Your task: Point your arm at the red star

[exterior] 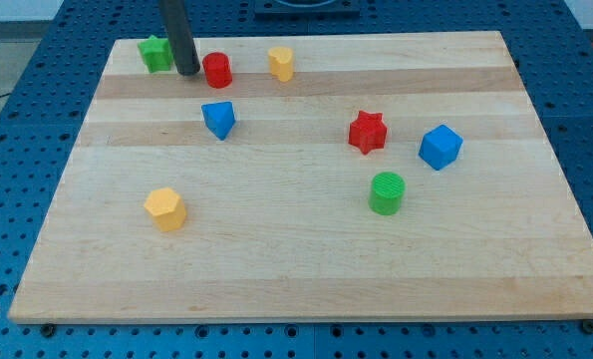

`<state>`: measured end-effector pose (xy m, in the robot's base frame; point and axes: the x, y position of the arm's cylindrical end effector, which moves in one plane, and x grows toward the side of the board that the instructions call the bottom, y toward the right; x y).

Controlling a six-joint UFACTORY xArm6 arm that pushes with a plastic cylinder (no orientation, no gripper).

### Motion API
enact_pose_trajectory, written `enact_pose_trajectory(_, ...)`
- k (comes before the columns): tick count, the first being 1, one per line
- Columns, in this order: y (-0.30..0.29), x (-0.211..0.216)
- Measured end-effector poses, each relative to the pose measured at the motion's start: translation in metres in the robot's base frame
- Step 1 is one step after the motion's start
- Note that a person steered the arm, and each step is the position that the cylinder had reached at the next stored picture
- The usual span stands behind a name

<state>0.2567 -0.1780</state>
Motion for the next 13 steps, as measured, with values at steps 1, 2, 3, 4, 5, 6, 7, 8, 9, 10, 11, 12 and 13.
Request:
enact_pose_trajectory(1, -0.017, -0.005)
enact_pose_trajectory(2, -0.033, -0.006)
enact_pose_trajectory(3, -0.038, -0.015)
enact_pose_trajectory(4, -0.038, -0.015)
enact_pose_trajectory(5, -0.034, -0.015)
enact_pose_trajectory(6, -0.031, -0.009)
enact_pose_trajectory(7, -0.024, 0.012)
enact_pose_trajectory(8, 0.000, 0.020)
enact_pose_trajectory(9, 0.030, 0.054)
enact_pose_trajectory(10, 0.080, 0.069)
enact_pose_trajectory(11, 0.131, 0.084)
enact_pose_trajectory(12, 0.171, 0.149)
enact_pose_trajectory(13, 0.210, 0.188)
